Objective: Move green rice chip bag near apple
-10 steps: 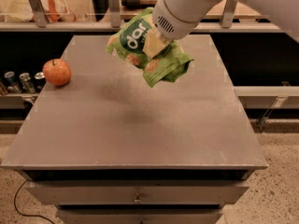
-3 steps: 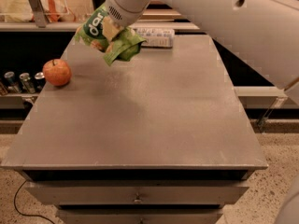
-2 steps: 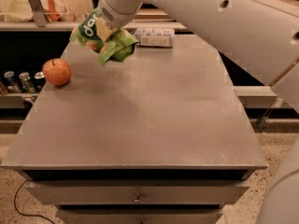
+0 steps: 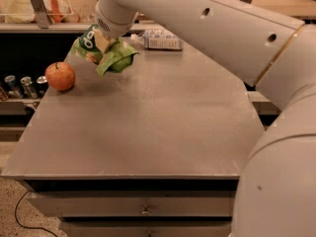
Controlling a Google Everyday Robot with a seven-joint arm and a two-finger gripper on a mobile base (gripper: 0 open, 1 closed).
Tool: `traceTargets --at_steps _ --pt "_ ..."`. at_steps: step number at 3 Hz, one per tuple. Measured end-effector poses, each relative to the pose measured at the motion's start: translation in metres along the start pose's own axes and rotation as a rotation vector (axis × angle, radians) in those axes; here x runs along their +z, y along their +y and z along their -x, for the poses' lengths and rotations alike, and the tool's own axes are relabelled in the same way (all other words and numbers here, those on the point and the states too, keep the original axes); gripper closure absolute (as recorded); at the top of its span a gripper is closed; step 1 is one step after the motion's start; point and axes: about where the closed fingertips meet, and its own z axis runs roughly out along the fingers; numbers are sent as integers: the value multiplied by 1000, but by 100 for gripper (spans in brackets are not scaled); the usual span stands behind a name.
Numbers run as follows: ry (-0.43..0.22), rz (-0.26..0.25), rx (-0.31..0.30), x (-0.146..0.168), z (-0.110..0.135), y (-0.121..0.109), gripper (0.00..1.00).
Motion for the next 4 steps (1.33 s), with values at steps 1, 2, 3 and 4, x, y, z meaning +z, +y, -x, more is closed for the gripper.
traceTargets --at_steps 1,2,3,4 --pt "21 16 14 20 0 4 100" --pt "36 36 23 35 -1 8 100" --pt "47 53 25 43 -2 14 100" --pt "52 62 22 46 -3 18 100"
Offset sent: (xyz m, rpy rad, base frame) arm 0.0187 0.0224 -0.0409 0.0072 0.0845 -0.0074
